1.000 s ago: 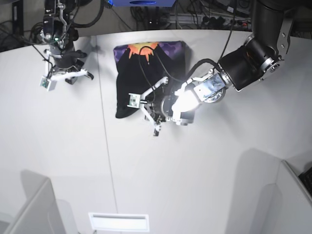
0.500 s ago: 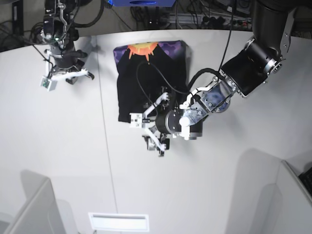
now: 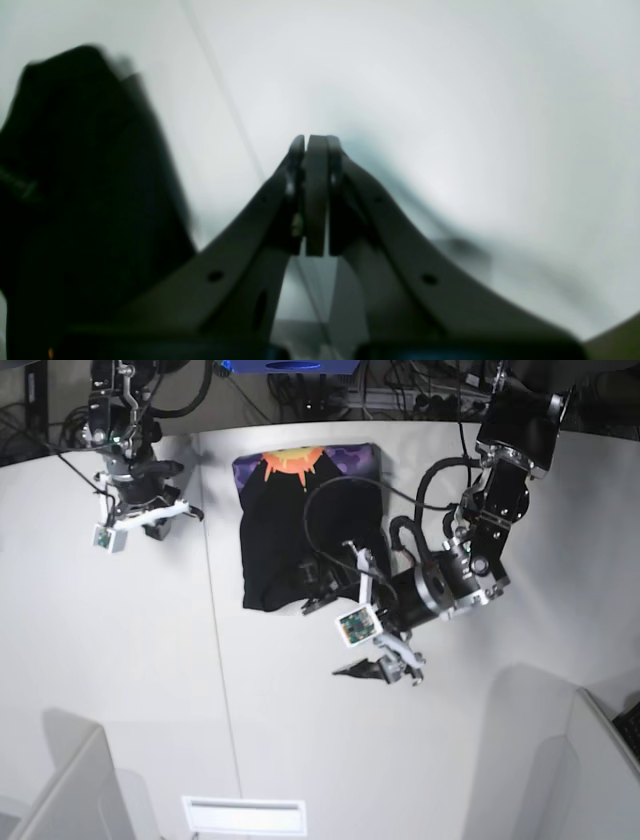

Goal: Fold the T-shirt properly

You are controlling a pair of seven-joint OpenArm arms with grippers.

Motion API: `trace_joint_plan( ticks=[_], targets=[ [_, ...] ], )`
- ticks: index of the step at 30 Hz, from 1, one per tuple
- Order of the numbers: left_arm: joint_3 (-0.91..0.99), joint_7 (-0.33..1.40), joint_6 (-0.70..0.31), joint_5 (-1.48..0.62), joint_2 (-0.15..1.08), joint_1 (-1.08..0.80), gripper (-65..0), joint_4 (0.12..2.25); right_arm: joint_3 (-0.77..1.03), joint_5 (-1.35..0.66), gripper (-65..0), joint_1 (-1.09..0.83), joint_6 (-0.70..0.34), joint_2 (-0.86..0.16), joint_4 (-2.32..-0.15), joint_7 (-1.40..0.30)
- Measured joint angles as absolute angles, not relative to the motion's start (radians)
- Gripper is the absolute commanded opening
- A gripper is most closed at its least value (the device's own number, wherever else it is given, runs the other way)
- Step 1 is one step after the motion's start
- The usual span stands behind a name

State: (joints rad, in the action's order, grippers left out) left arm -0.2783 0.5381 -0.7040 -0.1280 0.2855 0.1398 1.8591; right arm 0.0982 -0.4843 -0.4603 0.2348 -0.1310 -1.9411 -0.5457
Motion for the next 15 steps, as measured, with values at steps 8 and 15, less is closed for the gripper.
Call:
trace_joint_plan(
  ticks=[8,15],
  targets=[
    [-0.031,0.505,-0.704,-0.135,0.280,-0.078,-15.6,1.980,0.091,-0.423,-65.0,-0.467,0.179,-0.143,-1.980,-0.548],
    [0.084,0.250,-0.704,-0.126,0.278,-0.244,-15.6,1.978,-0.113,-0.131,-65.0,-0.524,0.133,-0.195,-2.001,-0.376]
  ],
)
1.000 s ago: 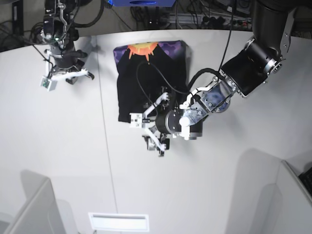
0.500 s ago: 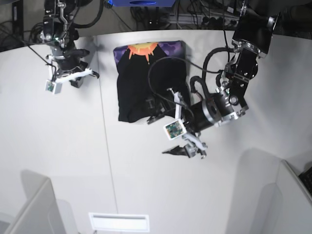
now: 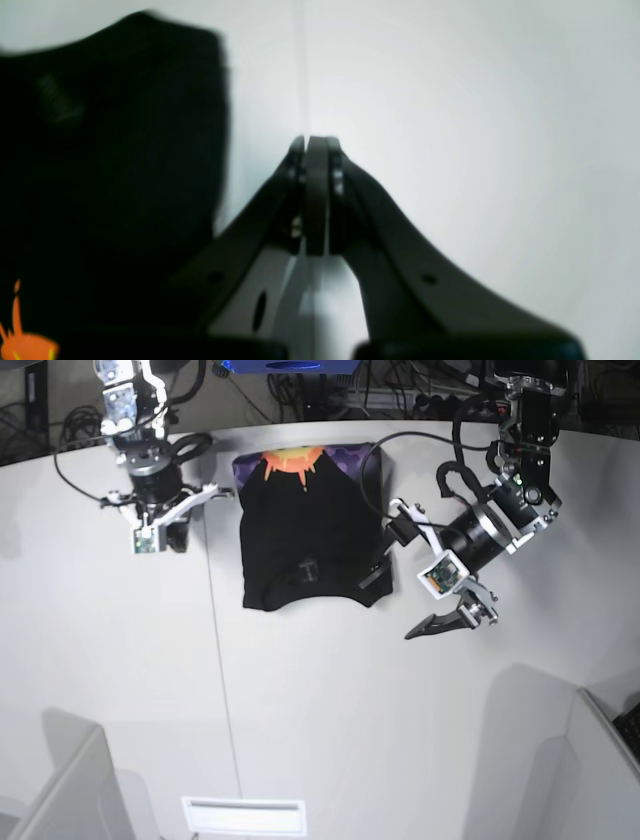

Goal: Fold the T-shirt properly

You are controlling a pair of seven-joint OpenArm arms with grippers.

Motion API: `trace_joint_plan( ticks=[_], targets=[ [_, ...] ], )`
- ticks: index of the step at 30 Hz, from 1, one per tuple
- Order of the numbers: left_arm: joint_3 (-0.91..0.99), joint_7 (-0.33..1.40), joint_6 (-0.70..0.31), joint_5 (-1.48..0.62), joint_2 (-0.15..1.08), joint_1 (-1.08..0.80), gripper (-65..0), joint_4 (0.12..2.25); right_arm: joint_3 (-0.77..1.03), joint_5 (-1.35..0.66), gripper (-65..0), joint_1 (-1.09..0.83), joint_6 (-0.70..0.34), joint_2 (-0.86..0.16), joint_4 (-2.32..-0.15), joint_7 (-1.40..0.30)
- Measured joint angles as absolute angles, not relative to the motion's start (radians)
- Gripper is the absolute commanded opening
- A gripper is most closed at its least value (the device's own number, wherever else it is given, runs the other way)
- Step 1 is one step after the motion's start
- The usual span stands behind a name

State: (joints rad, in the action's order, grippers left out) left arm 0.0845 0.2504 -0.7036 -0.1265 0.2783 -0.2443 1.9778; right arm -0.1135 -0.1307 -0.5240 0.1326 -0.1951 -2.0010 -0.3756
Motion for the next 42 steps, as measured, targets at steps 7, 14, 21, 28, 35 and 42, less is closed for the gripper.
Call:
trace_joint_plan(
  ticks=[7,14,21,28,35,42],
  targets=[
    [0.188,0.111,-0.706,-0.121,0.277,-0.409,-15.6,1.977,-0.193,0.081,-65.0,-0.617,0.134,-0.198,-2.001,-0.183],
    [0.288,-0.046,-0.697,-0.128,0.272,-0.569,-15.6,1.977,-0.202,0.087,-65.0,-0.675,0.131,-0.207,-2.001,-0.140],
    [0.366,-0.258,-0.700,-0.128,0.271,-0.709,-15.6,1.977,-0.202,0.088,-65.0,-0.715,0.130,-0.210,-2.001,-0.133],
    [0.389,-0.498,-0.693,-0.129,0.271,-0.847,-15.5,1.965,-0.205,0.091,-65.0,-0.807,0.127,-0.242,-1.999,-0.056],
    [0.342,-0.642,-0.693,-0.126,0.271,-0.957,-15.5,1.946,-0.219,0.091,-65.0,-0.911,0.133,-0.241,-1.998,-0.021],
    [0.267,-0.690,-0.690,-0.121,0.282,-1.048,-15.5,1.908,-0.213,0.091,-65.0,-1.015,0.133,-0.238,-2.000,-0.018]
  ],
)
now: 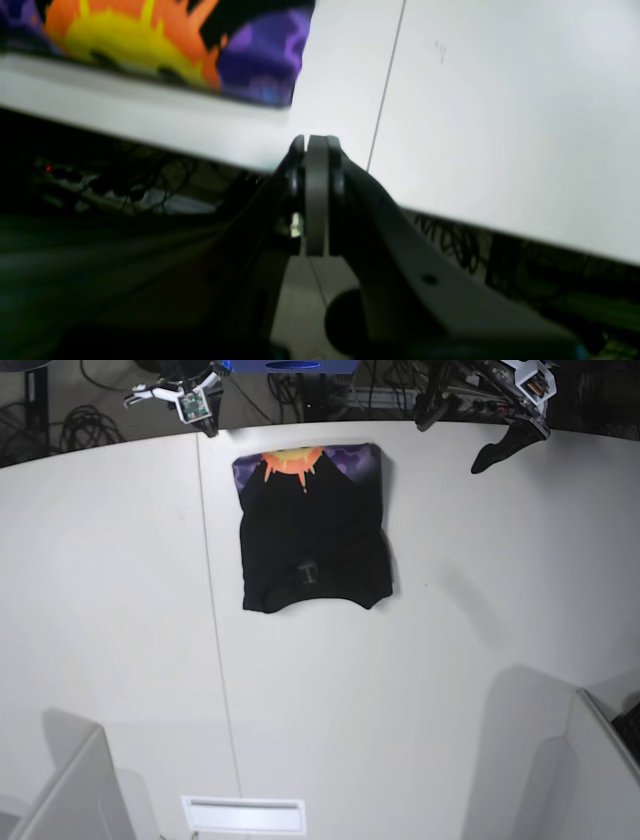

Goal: Fold the T-shirt properly

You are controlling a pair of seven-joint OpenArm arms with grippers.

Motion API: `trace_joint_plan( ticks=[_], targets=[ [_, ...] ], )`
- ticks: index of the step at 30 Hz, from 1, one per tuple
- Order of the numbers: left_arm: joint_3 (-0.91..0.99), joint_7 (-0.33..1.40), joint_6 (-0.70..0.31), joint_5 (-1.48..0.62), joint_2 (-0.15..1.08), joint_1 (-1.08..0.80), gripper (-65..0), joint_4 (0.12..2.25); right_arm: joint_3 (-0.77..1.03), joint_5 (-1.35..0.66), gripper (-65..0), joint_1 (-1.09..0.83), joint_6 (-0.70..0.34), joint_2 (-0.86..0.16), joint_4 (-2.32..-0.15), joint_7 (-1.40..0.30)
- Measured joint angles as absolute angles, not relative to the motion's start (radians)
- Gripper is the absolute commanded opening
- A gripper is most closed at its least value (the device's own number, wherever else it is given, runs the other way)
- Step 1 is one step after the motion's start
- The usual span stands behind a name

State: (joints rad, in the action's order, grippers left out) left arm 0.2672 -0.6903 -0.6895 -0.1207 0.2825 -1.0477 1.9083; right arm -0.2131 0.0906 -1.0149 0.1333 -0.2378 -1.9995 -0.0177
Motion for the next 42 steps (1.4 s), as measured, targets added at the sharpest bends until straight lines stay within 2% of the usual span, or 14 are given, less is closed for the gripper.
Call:
trace_joint_plan(
  ticks=[3,10,20,25,38,42],
  targets=[
    [0.260,-0.699,-0.690,-0.110,0.282,-1.079,-15.5,1.891,-0.210,0.091,-65.0,-1.063,0.134,-0.243,-1.999,-0.022],
    [0.260,-0.747,-0.690,0.124,0.255,-1.109,-15.5,1.708,-0.210,0.091,-65.0,-1.149,0.133,-0.244,-1.999,-0.033],
    [0.258,-0.876,-0.689,0.148,0.241,-1.105,-15.5,1.373,-0.219,0.089,-65.0,-1.142,0.133,-0.243,-1.972,-0.345],
    [0.258,-0.902,-0.690,0.146,0.236,-1.044,-15.5,1.225,-0.220,0.091,-65.0,-1.077,0.137,-0.234,-1.830,-0.362],
    [0.260,-0.906,-0.689,0.141,0.203,-0.852,-15.5,0.876,-0.387,0.086,-65.0,-0.889,0.137,-0.232,-1.477,-0.362],
    [0.260,-0.905,-0.688,0.141,0.198,-0.777,-15.5,0.736,-0.395,-0.054,-65.0,-0.823,0.136,-0.232,-1.391,-0.359]
  ],
)
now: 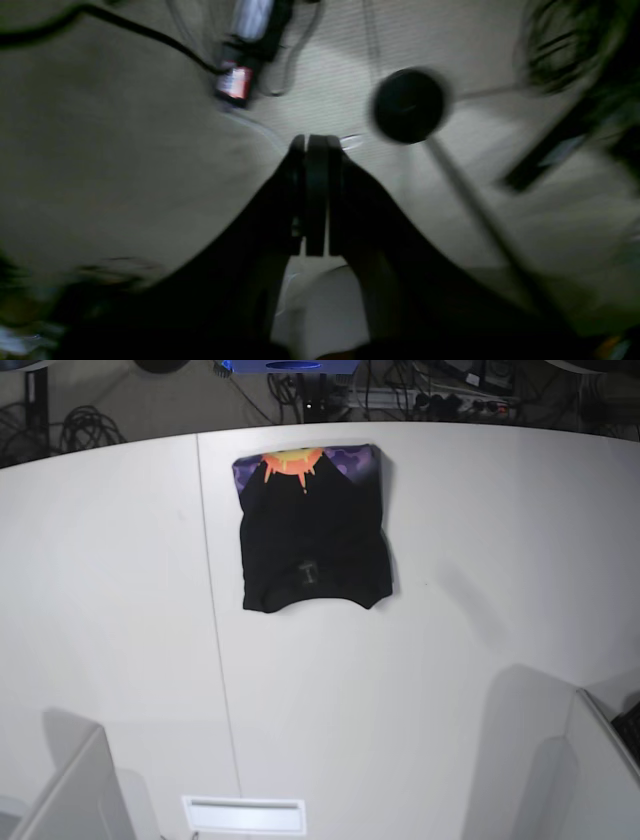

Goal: Fold the T-shirt properly

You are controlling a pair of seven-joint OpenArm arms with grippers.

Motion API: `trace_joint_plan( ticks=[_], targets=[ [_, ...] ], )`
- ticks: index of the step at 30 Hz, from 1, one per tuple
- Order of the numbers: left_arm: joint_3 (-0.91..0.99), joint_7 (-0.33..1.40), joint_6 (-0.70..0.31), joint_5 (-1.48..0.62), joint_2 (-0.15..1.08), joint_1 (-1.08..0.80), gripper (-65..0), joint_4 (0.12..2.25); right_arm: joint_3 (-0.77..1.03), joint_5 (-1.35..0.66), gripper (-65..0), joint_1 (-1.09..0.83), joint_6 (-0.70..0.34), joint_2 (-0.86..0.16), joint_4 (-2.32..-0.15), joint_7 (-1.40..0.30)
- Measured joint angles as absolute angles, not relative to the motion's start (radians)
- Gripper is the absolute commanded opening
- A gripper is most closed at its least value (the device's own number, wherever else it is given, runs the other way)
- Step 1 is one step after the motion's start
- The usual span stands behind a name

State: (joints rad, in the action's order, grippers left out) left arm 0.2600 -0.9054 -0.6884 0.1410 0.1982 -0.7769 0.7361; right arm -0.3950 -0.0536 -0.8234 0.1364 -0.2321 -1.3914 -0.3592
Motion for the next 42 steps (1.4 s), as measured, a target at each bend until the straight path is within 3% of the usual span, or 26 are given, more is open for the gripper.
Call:
trace_joint_plan(
  ticks=[4,8,14,18,23,25,31,42],
  targets=[
    [0.260,-0.908,-0.689,0.141,0.193,-0.704,-15.5,0.593,-0.395,-0.194,-65.0,-0.743,0.137,-0.241,-1.279,-0.355],
    [0.260,-0.908,-0.689,0.141,0.191,-0.610,-15.5,0.433,-0.395,-0.210,-65.0,-0.673,0.136,-0.240,-1.149,-0.338],
    [0.268,-0.913,-0.688,0.133,0.188,-0.467,-15.3,0.160,-0.397,-0.211,-65.0,-0.581,0.129,-0.234,-0.925,-0.167],
    [0.264,-0.880,-0.548,0.149,0.175,-0.374,-14.8,0.019,-0.397,-0.211,-65.0,-0.446,0.101,-0.224,-0.681,-0.063],
    [0.269,-0.681,-0.434,0.127,0.160,-0.305,-14.6,0.004,-0.386,-0.212,-65.0,-0.258,-0.085,-0.165,-0.304,0.089],
    [0.265,-0.587,-0.418,0.135,0.146,-0.280,-14.5,0.004,-0.386,-0.211,-65.0,-0.213,-0.107,-0.130,-0.206,0.150],
    [0.265,-0.399,-0.410,0.149,0.132,-0.200,-14.5,0.000,-0.386,-0.212,-65.0,-0.192,-0.105,-0.118,-0.170,0.245],
    [0.265,-0.381,-0.408,0.142,0.131,-0.176,-14.5,0.000,-0.386,-0.211,-65.0,-0.180,-0.106,-0.118,-0.159,0.308]
  ],
)
